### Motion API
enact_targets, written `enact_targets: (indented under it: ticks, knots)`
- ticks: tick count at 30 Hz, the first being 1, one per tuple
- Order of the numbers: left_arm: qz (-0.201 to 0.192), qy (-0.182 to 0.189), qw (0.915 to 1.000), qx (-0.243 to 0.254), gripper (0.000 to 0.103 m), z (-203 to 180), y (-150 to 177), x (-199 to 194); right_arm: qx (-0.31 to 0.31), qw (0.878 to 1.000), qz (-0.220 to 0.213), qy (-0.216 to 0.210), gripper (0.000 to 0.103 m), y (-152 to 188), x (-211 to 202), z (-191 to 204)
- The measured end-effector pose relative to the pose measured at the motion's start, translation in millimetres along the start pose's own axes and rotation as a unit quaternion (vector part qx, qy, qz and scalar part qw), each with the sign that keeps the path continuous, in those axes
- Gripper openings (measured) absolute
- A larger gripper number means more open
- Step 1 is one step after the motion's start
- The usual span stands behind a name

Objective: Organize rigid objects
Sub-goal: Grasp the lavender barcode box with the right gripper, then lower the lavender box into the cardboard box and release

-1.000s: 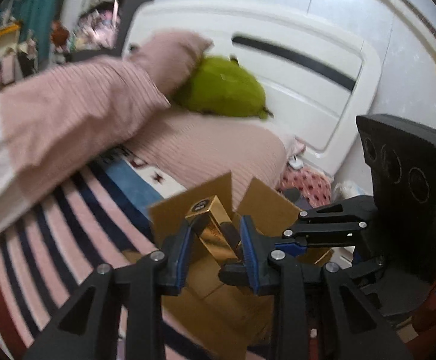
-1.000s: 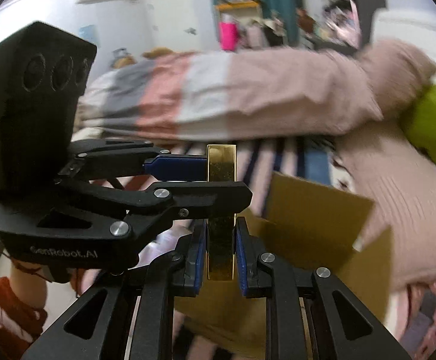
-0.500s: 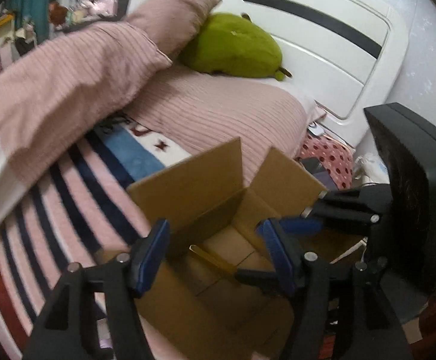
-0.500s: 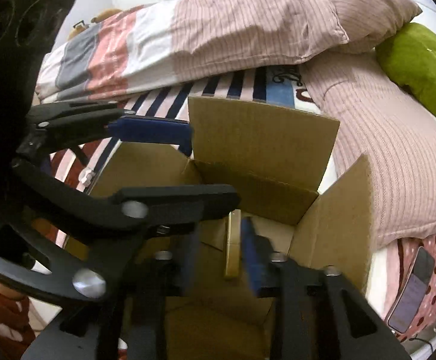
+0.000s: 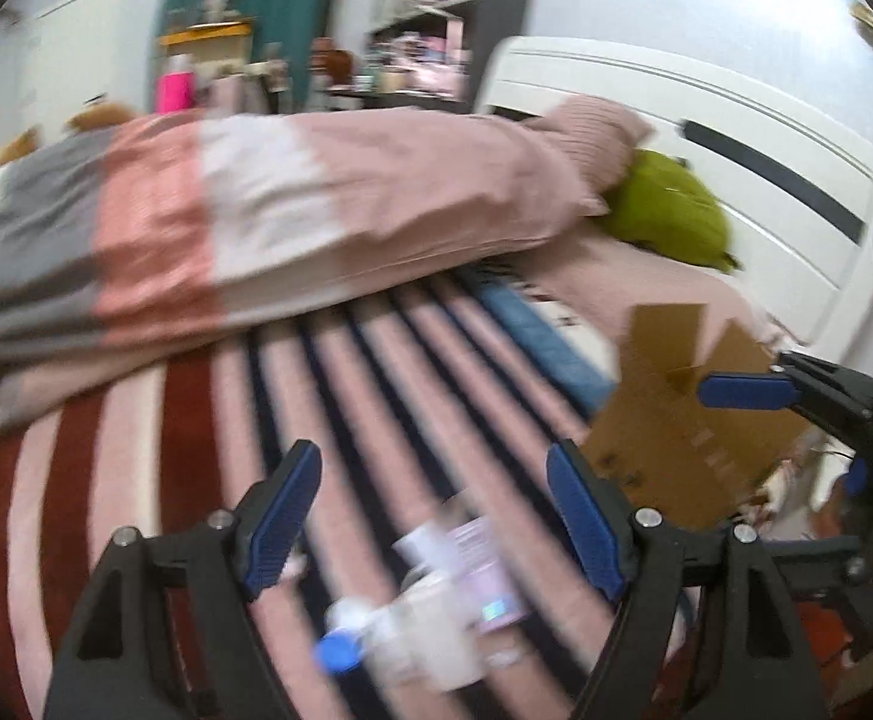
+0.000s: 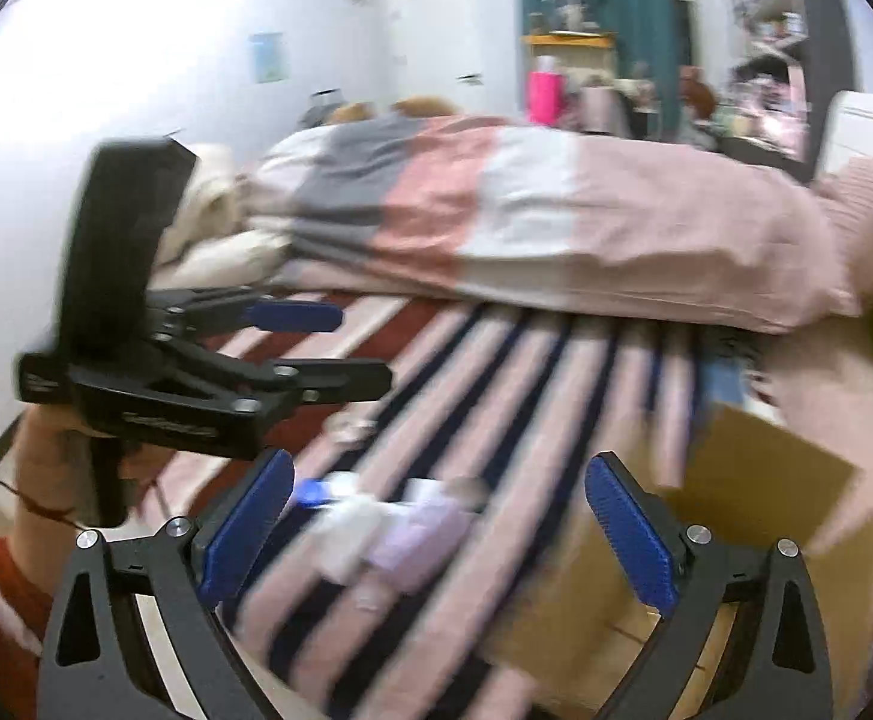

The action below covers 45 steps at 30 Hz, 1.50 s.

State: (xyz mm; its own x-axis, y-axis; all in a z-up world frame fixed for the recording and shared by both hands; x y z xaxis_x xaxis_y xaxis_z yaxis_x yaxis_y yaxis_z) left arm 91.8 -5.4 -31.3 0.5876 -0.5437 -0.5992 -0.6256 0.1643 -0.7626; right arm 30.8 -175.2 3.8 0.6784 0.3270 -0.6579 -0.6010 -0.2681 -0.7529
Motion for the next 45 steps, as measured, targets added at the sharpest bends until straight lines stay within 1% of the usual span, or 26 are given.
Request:
enact_targets:
  ticks: [2,5,6,7,9,10,12,13,14,15,19,20,21,22,23,24,25,27,29,32,37,38,42,43,45]
  knots:
    - [-0.003,-0.023,0.9995,-0.023,0.075,28.1,23.4,-6.7,-0.018,1.000,0.014,-0.019,0.098,4.8,17.7,26.8]
    - [-0.001,-0.037,0.9981,-0.048,0.075,54.6,50.7,-8.5,-0.034,0.998,0.035,-0.032,0.097,16.0,48.5,51.4]
    - [0.003,-0.043,0.9975,-0.055,0.075,62.8,59.3,-8.0,-0.035,0.998,0.048,-0.032,0.097,21.5,59.5,56.0]
    - [0.006,-0.047,0.9971,-0.060,0.075,69.1,66.4,-6.3,-0.027,0.996,0.075,-0.029,0.092,29.1,76.0,59.4]
    - [0.009,-0.045,0.9967,-0.067,0.075,74.5,76.3,-2.1,0.001,0.993,0.114,-0.021,0.083,46.2,95.1,53.4]
    - [0.010,-0.039,0.9967,-0.071,0.075,75.9,79.9,1.5,0.026,0.990,0.136,-0.018,0.081,55.3,108.3,47.8]
    - [0.013,-0.027,0.9965,-0.078,0.075,78.6,88.2,5.8,0.062,0.984,0.165,0.001,0.078,69.0,131.0,32.6]
    - [0.015,-0.025,0.9964,-0.080,0.075,79.0,91.1,8.5,0.080,0.981,0.178,0.013,0.074,77.7,140.7,25.1]
    - [0.017,-0.023,0.9964,-0.080,0.075,78.1,91.6,10.9,0.097,0.977,0.189,0.017,0.071,85.6,149.7,18.9]
    - [0.019,-0.021,0.9964,-0.080,0.075,77.0,92.6,13.9,0.108,0.975,0.196,0.013,0.068,90.0,155.3,16.0]
    - [0.022,-0.009,0.9967,-0.078,0.075,69.8,89.7,22.5,0.161,0.962,0.218,-0.019,0.067,104.4,172.9,7.3]
    - [0.021,-0.007,0.9967,-0.077,0.075,67.7,88.8,23.8,0.173,0.960,0.218,-0.025,0.064,106.2,175.7,5.1]
    - [0.021,-0.004,0.9968,-0.077,0.075,66.3,87.5,24.7,0.177,0.959,0.222,-0.023,0.049,107.0,178.0,2.3]
    - [0.022,-0.002,0.9969,-0.076,0.075,64.4,86.1,26.1,0.178,0.958,0.223,-0.027,0.049,107.7,179.3,1.5]
    - [0.022,0.000,0.9970,-0.075,0.075,62.6,86.1,26.8,0.177,0.959,0.219,-0.029,0.048,109.2,179.2,2.2]
    - [0.023,0.001,0.9971,-0.073,0.075,60.3,85.1,27.8,0.171,0.961,0.216,-0.027,0.044,109.1,176.7,3.7]
    - [0.024,0.004,0.9972,-0.071,0.075,58.3,83.8,28.4,0.158,0.965,0.208,-0.019,0.041,106.8,172.1,5.6]
    - [0.025,0.019,0.9972,-0.068,0.075,51.1,78.9,29.3,0.125,0.974,0.190,-0.007,0.038,99.5,158.4,12.7]
    - [0.023,0.048,0.9965,-0.064,0.075,40.6,71.1,29.2,0.091,0.981,0.169,-0.004,0.038,90.3,146.0,23.8]
    - [0.015,0.089,0.9944,-0.054,0.075,18.5,54.3,27.1,0.059,0.989,0.139,-0.007,0.038,72.7,124.7,36.3]
    - [0.000,0.137,0.9899,-0.035,0.074,-16.1,21.6,22.4,0.017,0.997,0.078,-0.010,0.038,38.6,84.8,44.5]
    - [-0.004,0.146,0.9888,-0.031,0.073,-22.6,13.9,21.9,0.013,0.998,0.066,-0.010,0.038,31.6,75.2,42.8]
    - [-0.013,0.180,0.9834,-0.011,0.044,-54.0,-17.5,22.8,0.005,1.000,0.030,0.003,0.038,12.6,45.1,27.8]
    - [-0.014,0.188,0.9820,-0.003,0.043,-63.1,-24.8,23.4,0.007,1.000,0.024,0.008,0.038,9.7,38.3,20.9]
    - [-0.014,0.190,0.9816,0.015,0.042,-82.6,-38.0,28.3,0.011,1.000,0.012,0.019,0.038,5.1,25.7,5.1]
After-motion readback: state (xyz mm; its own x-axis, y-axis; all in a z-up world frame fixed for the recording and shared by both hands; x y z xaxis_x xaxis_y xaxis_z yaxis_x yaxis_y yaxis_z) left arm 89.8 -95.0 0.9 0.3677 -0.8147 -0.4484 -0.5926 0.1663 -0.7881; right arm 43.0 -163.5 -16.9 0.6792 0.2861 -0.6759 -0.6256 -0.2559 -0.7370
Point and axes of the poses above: each gripper's, at about its wrist camera, not at the fingertips, and x roughly the way its jaws point, z to its left, y to its underside, the point moved 4 cm from there along x, roughly the way its jaws point, and after that the axes turned 9 degrees about y, right-handed, at the moved point
